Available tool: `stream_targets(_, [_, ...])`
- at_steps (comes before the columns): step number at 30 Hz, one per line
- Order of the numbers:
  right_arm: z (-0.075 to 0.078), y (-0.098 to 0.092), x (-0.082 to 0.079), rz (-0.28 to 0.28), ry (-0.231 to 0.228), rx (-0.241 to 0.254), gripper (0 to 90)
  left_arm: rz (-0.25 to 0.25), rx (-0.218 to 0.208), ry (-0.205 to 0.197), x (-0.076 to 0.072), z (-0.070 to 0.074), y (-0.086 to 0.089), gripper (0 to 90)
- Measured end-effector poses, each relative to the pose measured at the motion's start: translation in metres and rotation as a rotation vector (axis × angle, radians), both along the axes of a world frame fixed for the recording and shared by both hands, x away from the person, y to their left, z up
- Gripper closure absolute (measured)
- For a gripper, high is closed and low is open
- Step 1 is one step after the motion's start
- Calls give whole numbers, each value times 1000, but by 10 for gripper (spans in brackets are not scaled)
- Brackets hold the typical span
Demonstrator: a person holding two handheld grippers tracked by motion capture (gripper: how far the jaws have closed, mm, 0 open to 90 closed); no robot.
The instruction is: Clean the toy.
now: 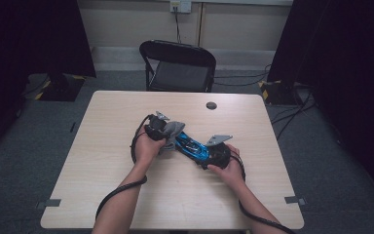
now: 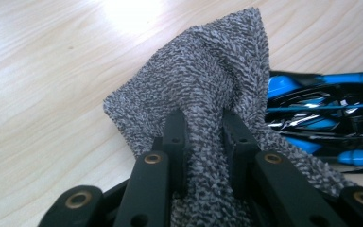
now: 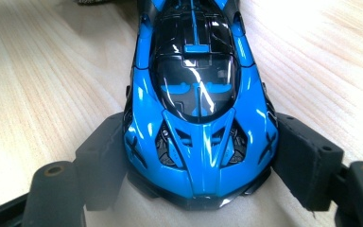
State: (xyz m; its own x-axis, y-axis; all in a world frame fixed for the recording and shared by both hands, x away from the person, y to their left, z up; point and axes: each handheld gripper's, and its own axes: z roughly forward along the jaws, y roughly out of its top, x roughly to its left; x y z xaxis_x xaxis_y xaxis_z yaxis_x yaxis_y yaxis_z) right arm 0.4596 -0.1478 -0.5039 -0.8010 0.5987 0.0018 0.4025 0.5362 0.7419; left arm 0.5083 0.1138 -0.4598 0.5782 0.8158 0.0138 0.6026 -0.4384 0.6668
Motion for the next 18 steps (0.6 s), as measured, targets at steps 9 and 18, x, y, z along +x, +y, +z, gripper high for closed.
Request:
stream_targets(9, [0,0,0,0,0,0,254,43,-14,2,1,-4,12,748])
stream_targets(18, [0,0,0,2,4,1,253,31,-29,-5,-11,-1,24,746])
